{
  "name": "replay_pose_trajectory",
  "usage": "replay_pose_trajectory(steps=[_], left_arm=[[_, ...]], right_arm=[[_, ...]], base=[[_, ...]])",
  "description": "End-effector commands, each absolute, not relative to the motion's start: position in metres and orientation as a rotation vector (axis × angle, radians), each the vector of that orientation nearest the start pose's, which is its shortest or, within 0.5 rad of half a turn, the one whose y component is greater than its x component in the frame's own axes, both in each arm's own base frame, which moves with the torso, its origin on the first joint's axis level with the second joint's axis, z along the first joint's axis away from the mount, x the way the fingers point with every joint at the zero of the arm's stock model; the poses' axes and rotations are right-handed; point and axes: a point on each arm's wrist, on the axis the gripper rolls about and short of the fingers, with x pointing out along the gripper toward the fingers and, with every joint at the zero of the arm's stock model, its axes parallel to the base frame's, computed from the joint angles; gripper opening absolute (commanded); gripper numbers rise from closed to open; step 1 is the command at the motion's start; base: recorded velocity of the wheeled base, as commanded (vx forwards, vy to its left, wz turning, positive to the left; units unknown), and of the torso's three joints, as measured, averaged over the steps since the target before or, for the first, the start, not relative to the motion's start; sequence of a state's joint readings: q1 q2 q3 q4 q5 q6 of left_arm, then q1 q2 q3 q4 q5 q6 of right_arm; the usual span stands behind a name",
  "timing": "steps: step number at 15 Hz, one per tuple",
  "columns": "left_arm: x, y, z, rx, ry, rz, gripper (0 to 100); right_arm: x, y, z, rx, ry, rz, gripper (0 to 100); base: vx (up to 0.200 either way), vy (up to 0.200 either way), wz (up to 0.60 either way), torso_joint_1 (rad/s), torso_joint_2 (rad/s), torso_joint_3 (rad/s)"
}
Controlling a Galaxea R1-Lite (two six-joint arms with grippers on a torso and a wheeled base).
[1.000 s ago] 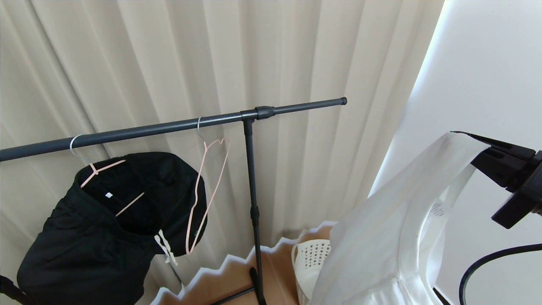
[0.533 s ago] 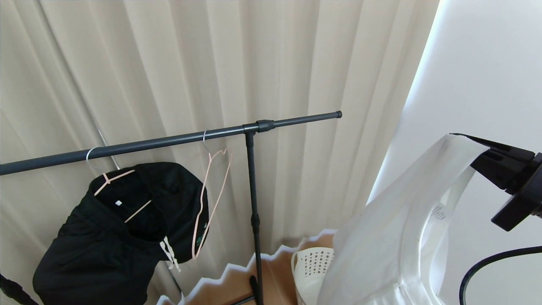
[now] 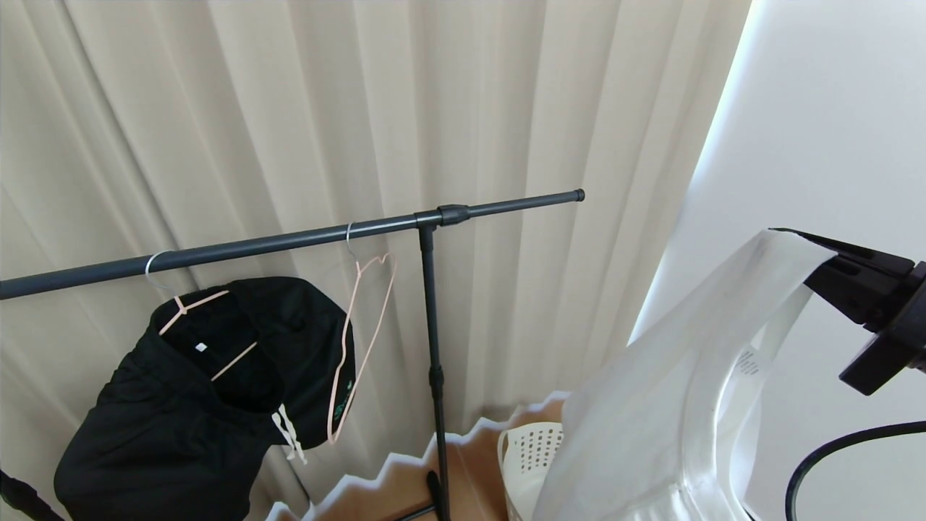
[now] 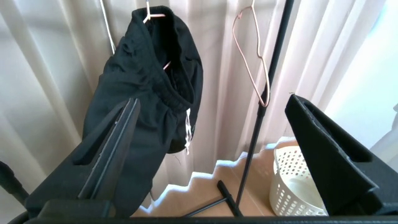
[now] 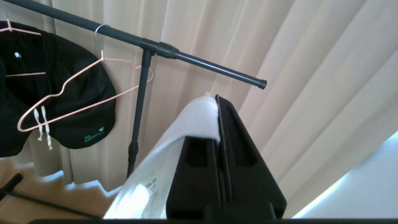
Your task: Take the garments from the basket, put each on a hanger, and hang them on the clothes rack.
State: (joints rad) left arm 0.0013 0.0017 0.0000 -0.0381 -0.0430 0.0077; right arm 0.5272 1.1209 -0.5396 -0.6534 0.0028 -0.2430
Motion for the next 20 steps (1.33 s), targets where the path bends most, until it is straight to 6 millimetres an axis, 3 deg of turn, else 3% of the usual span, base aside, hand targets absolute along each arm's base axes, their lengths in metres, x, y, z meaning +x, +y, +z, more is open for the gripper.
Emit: replay_pose_trajectory(steps=[1, 7, 13, 18, 20], left_arm=[[-0.023, -0.001, 0.079, 0.008, -0.035, -0.041, 100], [-0.023, -0.001, 0.079, 0.010, -0.035, -0.041, 100], [-0.023, -0.001, 0.079, 0.010, -0.037, -0.041, 100], [-0.023, -0.001, 0.079, 0.010, -0.035, -0.040, 100], [-0.023, -0.001, 0.079, 0.010, -0.035, -0.040, 100]], right_arm=[[0.138, 0.080, 0.244, -0.218, -0.131, 0.520, 0], [0.141, 0.067, 0.241, -0.226, -0.132, 0.527, 0], [0.141, 0.067, 0.242, -0.229, -0.133, 0.527, 0], [0.142, 0.067, 0.241, -0.250, -0.136, 0.526, 0], [0.142, 0.067, 0.241, -0.250, -0.134, 0.525, 0]], base=[[0.000, 0.000, 0.00, -0.002, 0.00, -0.085], [0.000, 0.000, 0.00, 0.021, -0.04, -0.044], [0.000, 0.000, 0.00, 0.135, -0.29, -0.152], [0.000, 0.000, 0.00, 0.004, -0.02, -0.003], [0.000, 0.000, 0.60, 0.005, 0.00, 0.002]])
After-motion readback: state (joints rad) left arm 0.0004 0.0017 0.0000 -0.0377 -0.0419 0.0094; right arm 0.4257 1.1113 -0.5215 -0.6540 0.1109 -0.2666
